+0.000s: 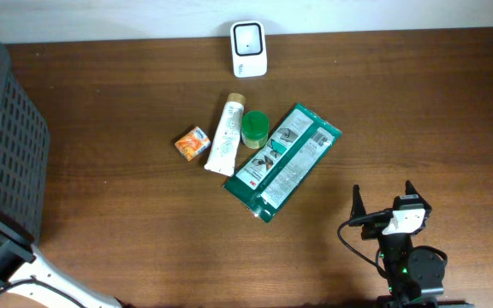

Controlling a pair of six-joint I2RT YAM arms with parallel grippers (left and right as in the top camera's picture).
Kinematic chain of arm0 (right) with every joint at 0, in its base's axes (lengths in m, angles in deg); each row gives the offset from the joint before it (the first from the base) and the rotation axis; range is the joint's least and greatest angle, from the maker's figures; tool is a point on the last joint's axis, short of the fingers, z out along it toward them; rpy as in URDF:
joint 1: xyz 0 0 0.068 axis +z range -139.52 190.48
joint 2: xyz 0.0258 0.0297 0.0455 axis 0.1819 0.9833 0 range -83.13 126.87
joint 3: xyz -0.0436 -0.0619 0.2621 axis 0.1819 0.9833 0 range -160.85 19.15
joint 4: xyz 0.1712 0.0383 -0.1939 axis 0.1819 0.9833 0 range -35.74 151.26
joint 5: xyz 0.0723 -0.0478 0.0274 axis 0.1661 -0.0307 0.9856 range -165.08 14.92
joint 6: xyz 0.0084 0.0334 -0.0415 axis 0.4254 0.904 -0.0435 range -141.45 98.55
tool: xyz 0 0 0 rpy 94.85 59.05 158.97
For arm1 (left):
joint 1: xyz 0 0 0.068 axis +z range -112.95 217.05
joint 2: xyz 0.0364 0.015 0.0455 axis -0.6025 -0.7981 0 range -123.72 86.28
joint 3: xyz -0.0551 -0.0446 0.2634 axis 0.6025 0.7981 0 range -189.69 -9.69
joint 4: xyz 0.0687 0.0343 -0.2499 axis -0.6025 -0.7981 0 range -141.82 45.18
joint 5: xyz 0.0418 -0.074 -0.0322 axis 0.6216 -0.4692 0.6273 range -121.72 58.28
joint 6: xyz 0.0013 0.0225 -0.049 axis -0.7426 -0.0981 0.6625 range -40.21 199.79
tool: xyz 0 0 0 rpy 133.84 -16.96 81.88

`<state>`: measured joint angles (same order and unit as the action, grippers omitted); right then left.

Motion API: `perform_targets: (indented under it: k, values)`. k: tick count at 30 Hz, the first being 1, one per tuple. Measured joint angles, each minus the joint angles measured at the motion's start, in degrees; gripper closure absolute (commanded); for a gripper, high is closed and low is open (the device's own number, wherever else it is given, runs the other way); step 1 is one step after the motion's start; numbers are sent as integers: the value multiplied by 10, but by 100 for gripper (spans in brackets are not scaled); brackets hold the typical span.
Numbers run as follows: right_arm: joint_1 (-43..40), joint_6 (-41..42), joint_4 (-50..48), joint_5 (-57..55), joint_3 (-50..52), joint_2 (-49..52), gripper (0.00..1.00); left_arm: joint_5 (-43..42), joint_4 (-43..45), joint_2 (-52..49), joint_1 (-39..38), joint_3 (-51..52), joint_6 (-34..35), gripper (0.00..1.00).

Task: Scan the item barcode
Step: 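Grasp the light green wipes pouch in the basket with left gripper, then place the light green pouch on the table near the tube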

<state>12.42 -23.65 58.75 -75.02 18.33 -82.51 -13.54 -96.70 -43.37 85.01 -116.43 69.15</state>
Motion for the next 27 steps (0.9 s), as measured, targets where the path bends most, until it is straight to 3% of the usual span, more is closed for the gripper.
perform_targets:
  k: [7,10,14,22,27]
  values:
    - [0,0,0,0,0,0,2,-125,7,137,-25,-61,76,90]
    - [0,0,0,0,0,0,2,-214,15,285,-82,-109,108,89]
    - [0,0,0,0,0,0,2,-269,-48,392,-207,-113,118,86]
    - [0,0,0,0,0,0,2,-289,-130,307,-517,-54,110,86]
    - [0,0,0,0,0,0,2,-289,-131,220,-629,20,95,85]
